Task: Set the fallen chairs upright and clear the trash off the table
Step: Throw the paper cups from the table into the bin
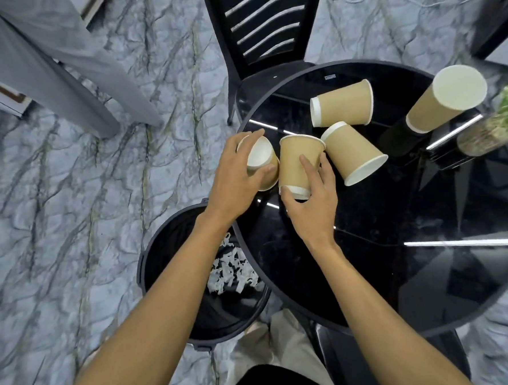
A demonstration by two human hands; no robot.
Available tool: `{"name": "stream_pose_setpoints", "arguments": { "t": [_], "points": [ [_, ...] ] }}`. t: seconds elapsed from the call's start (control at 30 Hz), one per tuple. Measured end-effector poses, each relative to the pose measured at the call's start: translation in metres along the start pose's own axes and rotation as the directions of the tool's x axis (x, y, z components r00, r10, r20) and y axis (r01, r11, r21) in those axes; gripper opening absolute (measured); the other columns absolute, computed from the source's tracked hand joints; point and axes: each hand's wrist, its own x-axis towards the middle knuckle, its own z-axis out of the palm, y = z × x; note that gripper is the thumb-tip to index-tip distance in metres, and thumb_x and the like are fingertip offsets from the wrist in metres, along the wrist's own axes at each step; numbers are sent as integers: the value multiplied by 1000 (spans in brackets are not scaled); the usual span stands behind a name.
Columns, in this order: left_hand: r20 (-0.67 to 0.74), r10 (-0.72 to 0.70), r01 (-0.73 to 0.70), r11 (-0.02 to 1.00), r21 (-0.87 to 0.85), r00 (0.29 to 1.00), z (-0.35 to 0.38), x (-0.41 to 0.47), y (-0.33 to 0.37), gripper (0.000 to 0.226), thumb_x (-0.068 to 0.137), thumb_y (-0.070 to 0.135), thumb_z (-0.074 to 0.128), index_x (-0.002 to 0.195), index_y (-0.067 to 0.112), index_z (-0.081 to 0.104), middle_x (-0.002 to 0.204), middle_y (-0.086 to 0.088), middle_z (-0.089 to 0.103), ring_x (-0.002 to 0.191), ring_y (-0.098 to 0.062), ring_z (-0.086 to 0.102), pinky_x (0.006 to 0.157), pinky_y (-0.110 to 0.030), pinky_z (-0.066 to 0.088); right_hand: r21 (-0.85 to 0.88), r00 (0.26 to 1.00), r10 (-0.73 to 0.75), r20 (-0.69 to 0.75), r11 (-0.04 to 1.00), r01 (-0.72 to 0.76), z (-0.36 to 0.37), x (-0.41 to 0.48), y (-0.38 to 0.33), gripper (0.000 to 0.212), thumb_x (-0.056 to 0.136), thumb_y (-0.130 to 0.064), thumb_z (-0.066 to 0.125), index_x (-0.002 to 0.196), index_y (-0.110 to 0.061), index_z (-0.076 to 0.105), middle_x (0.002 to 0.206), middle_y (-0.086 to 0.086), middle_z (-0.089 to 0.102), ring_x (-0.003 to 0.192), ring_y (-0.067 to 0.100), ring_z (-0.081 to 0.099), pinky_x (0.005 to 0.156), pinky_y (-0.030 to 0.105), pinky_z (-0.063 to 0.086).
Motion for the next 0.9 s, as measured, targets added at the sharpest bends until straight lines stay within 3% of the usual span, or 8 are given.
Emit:
{"name": "stream_pose_setpoints", "arguments": {
  "t": [0.1,0.2,0.4,0.57,0.63,0.8,0.9],
  "points": [
    [-21,-14,13,1000,-16,1000,-13,-10,-1,59,89,31,69,143,25,46,139,1,43,128,-6,40,105,-15,35,17,1000,-9,4,1000,9,-2,-4,-6,56,84,-22,73,137,-21,55,156,5,33,144,16,32,105,1,21],
    [-47,-33,33,999,4,998,-30,-25,-5,59,88,33,69,143,26,47,140,1,44,130,-9,41,104,-7,27,25,1000,-5,28,1000,4,-2,-9,-17,51,83,-18,72,133,-18,60,153,5,39,140,15,37,100,-4,19],
    [-113,-107,110,994,24,988,-77,-74,-25,55,89,35,69,140,30,50,139,3,44,125,-6,41,98,-4,24,39,991,-70,112,997,66,17,-27,-52,37,86,-15,65,123,-22,67,149,4,45,134,7,41,100,-1,22],
    [-175,-186,197,979,45,967,-114,-127,-49,54,89,40,67,140,30,51,141,3,44,130,-9,41,107,-23,32,66,965,-140,223,990,128,47,-52,-84,32,89,-15,63,119,-24,69,149,3,46,133,5,40,98,-6,18],
    [-204,-230,242,970,31,951,-127,-149,-60,55,88,43,64,140,30,51,141,4,44,128,-10,41,107,-27,35,81,948,-169,272,985,152,61,-64,-95,31,90,-17,63,119,-23,69,149,2,46,135,9,41,100,-4,18],
    [-281,-324,338,941,2,903,-139,-196,-94,55,87,41,64,139,27,53,138,3,46,128,-13,44,104,-22,30,72,904,-204,377,979,190,99,-96,-102,30,91,-19,62,120,-23,69,149,4,47,138,14,42,105,4,21],
    [-301,-387,397,917,-30,871,-127,-218,-125,55,87,42,64,138,26,53,138,1,46,128,-14,44,106,-25,31,51,880,-208,426,977,206,124,-113,-83,30,90,-19,62,120,-23,69,149,7,47,137,17,43,110,18,28]
  ]
}}
